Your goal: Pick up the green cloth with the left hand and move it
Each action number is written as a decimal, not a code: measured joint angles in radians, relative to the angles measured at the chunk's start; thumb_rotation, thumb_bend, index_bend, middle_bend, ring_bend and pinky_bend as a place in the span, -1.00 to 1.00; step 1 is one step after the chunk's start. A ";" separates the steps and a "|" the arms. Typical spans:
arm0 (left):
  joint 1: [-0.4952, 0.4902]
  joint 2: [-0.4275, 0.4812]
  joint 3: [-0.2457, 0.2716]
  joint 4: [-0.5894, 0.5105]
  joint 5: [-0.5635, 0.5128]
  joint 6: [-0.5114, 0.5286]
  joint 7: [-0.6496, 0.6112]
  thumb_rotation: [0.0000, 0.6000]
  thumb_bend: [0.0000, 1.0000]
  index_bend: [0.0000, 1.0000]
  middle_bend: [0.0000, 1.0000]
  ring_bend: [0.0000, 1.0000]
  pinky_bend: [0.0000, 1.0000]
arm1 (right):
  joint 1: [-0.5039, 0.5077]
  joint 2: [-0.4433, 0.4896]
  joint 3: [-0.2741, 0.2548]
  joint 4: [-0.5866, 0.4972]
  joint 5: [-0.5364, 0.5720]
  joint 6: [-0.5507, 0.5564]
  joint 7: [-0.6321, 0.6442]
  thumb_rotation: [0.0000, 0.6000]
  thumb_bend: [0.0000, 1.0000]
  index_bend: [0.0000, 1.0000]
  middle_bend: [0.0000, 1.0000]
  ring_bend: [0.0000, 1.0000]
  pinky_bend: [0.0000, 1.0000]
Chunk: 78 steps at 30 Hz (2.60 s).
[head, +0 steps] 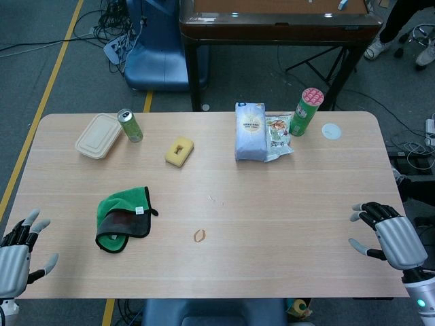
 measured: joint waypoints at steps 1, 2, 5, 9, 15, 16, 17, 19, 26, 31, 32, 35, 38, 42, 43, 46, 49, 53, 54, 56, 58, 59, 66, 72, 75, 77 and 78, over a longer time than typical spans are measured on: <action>-0.001 0.000 0.000 0.000 0.000 -0.001 0.000 1.00 -0.55 -0.57 -0.81 -0.76 -0.51 | 0.000 0.000 0.000 0.001 0.001 0.001 0.001 1.00 -0.47 -0.14 -0.34 -0.48 -0.38; -0.001 0.001 -0.001 0.000 0.000 -0.002 0.000 1.00 -0.55 -0.57 -0.81 -0.76 -0.51 | -0.001 -0.001 0.001 0.002 0.004 0.001 0.002 1.00 -0.47 -0.14 -0.34 -0.48 -0.38; -0.005 0.001 -0.001 0.001 0.001 -0.008 -0.003 1.00 -0.55 -0.57 -0.81 -0.76 -0.51 | -0.003 0.001 0.002 0.004 0.010 0.005 0.005 1.00 -0.48 -0.14 -0.34 -0.48 -0.38; -0.020 0.004 -0.002 0.003 0.009 -0.029 -0.006 1.00 -0.55 -0.57 -0.81 -0.76 -0.51 | -0.006 0.008 0.006 0.002 0.012 0.018 0.005 1.00 -0.48 -0.14 -0.34 -0.48 -0.38; -0.074 0.021 -0.010 0.004 0.024 -0.104 -0.025 1.00 -0.55 -0.57 -0.81 -0.76 -0.51 | -0.012 0.034 0.020 -0.020 0.013 0.050 -0.016 1.00 -0.48 -0.14 -0.34 -0.48 -0.38; -0.085 0.025 -0.011 0.005 0.026 -0.120 -0.030 1.00 -0.55 -0.57 -0.81 -0.76 -0.51 | -0.013 0.040 0.022 -0.026 0.014 0.052 -0.020 1.00 -0.48 -0.14 -0.34 -0.48 -0.38; -0.097 0.028 -0.013 0.005 0.027 -0.139 -0.033 1.00 -0.55 -0.57 -0.81 -0.76 -0.51 | -0.014 0.047 0.024 -0.033 0.014 0.056 -0.026 1.00 -0.48 -0.14 -0.34 -0.48 -0.38; -0.129 0.037 -0.016 0.007 0.030 -0.188 -0.040 1.00 -0.55 -0.58 -0.81 -0.76 -0.51 | -0.016 0.057 0.027 -0.044 0.015 0.061 -0.035 1.00 -0.48 -0.14 -0.34 -0.48 -0.38; -0.254 0.070 -0.028 0.011 0.003 -0.405 -0.023 1.00 -0.56 -0.90 -0.93 -0.87 -0.54 | -0.022 0.078 0.031 -0.076 0.015 0.070 -0.061 1.00 -0.48 -0.14 -0.34 -0.48 -0.38; -0.359 0.076 -0.043 0.019 -0.078 -0.582 0.038 1.00 -0.57 -1.00 -1.00 -0.98 -0.56 | -0.028 0.083 0.028 -0.084 0.015 0.072 -0.069 1.00 -0.47 -0.14 -0.34 -0.48 -0.38; -0.378 0.075 -0.046 0.025 -0.096 -0.610 0.054 1.00 -0.58 -1.00 -1.00 -0.99 -0.56 | -0.029 0.084 0.028 -0.086 0.015 0.074 -0.070 1.00 -0.47 -0.14 -0.34 -0.48 -0.38; -0.429 0.062 -0.052 0.057 -0.151 -0.674 0.116 1.00 -0.60 -1.00 -1.00 -1.00 -0.58 | -0.033 0.087 0.027 -0.089 0.016 0.077 -0.073 1.00 -0.47 -0.14 -0.34 -0.48 -0.38; -0.469 0.038 -0.054 0.102 -0.194 -0.716 0.171 1.00 -0.60 -1.00 -1.00 -1.00 -0.60 | -0.035 0.087 0.026 -0.089 0.016 0.076 -0.073 1.00 -0.47 -0.14 -0.34 -0.48 -0.38; -0.506 0.011 -0.044 0.164 -0.224 -0.761 0.223 1.00 -0.60 -1.00 -1.00 -1.00 -0.61 | -0.036 0.085 0.024 -0.087 0.017 0.073 -0.071 1.00 -0.48 -0.14 -0.34 -0.48 -0.38; -0.512 0.008 -0.042 0.172 -0.234 -0.772 0.227 1.00 -0.60 -1.00 -1.00 -1.00 -0.61 | -0.037 0.084 0.024 -0.086 0.018 0.073 -0.070 1.00 -0.48 -0.14 -0.34 -0.48 -0.38; -0.530 0.000 -0.033 0.185 -0.270 -0.809 0.230 1.00 -0.60 -1.00 -1.00 -1.00 -0.61 | -0.038 0.082 0.023 -0.082 0.020 0.072 -0.066 1.00 -0.48 -0.14 -0.34 -0.48 -0.38; -0.548 -0.011 -0.024 0.205 -0.297 -0.837 0.227 1.00 -0.60 -1.00 -1.00 -1.00 -0.61 | -0.040 0.079 0.022 -0.077 0.021 0.072 -0.060 1.00 -0.48 -0.14 -0.34 -0.48 -0.38; -0.569 -0.035 -0.018 0.239 -0.329 -0.860 0.225 1.00 -0.60 -1.00 -1.00 -1.00 -0.61 | -0.043 0.077 0.022 -0.069 0.025 0.073 -0.052 1.00 -0.48 -0.14 -0.34 -0.48 -0.38; -0.575 -0.043 -0.017 0.250 -0.336 -0.865 0.224 1.00 -0.60 -1.00 -1.00 -1.00 -0.61 | -0.044 0.076 0.022 -0.067 0.025 0.073 -0.050 1.00 -0.48 -0.14 -0.34 -0.48 -0.38; -0.585 -0.056 -0.017 0.266 -0.348 -0.871 0.221 1.00 -0.60 -1.00 -1.00 -1.00 -0.61 | -0.045 0.074 0.021 -0.062 0.028 0.071 -0.047 1.00 -0.48 -0.14 -0.34 -0.48 -0.38; -0.595 -0.070 -0.016 0.283 -0.359 -0.880 0.215 1.00 -0.60 -1.00 -1.00 -1.00 -0.61 | -0.045 0.072 0.021 -0.059 0.029 0.069 -0.044 1.00 -0.48 -0.14 -0.34 -0.48 -0.38; -0.599 -0.075 -0.015 0.290 -0.362 -0.883 0.213 1.00 -0.60 -1.00 -1.00 -1.00 -0.61 | -0.045 0.070 0.021 -0.057 0.030 0.067 -0.043 1.00 -0.48 -0.14 -0.34 -0.48 -0.38; -0.630 -0.128 -0.005 0.356 -0.380 -0.913 0.193 1.00 -0.60 -1.00 -1.00 -1.00 -0.61 | -0.047 0.068 0.021 -0.051 0.038 0.064 -0.040 1.00 -0.48 -0.14 -0.34 -0.48 -0.38; -0.641 -0.167 0.004 0.410 -0.373 -0.922 0.159 1.00 -0.60 -0.64 -0.92 -0.67 -0.25 | -0.049 0.069 0.021 -0.053 0.042 0.062 -0.043 1.00 -0.48 -0.14 -0.34 -0.48 -0.38; -0.642 -0.184 0.006 0.434 -0.349 -0.912 0.127 1.00 -0.60 -0.30 -0.54 -0.30 0.10 | -0.050 0.069 0.021 -0.055 0.041 0.063 -0.045 1.00 -0.48 -0.14 -0.34 -0.48 -0.38; -0.640 -0.194 0.007 0.444 -0.323 -0.897 0.098 1.00 -0.60 -0.14 -0.34 -0.11 0.26 | -0.051 0.069 0.021 -0.056 0.041 0.063 -0.047 1.00 -0.48 -0.14 -0.34 -0.48 -0.38; -0.638 -0.200 0.009 0.453 -0.302 -0.886 0.076 1.00 -0.60 -0.09 -0.27 -0.05 0.31 | -0.051 0.069 0.020 -0.056 0.042 0.062 -0.047 1.00 -0.48 -0.14 -0.34 -0.48 -0.38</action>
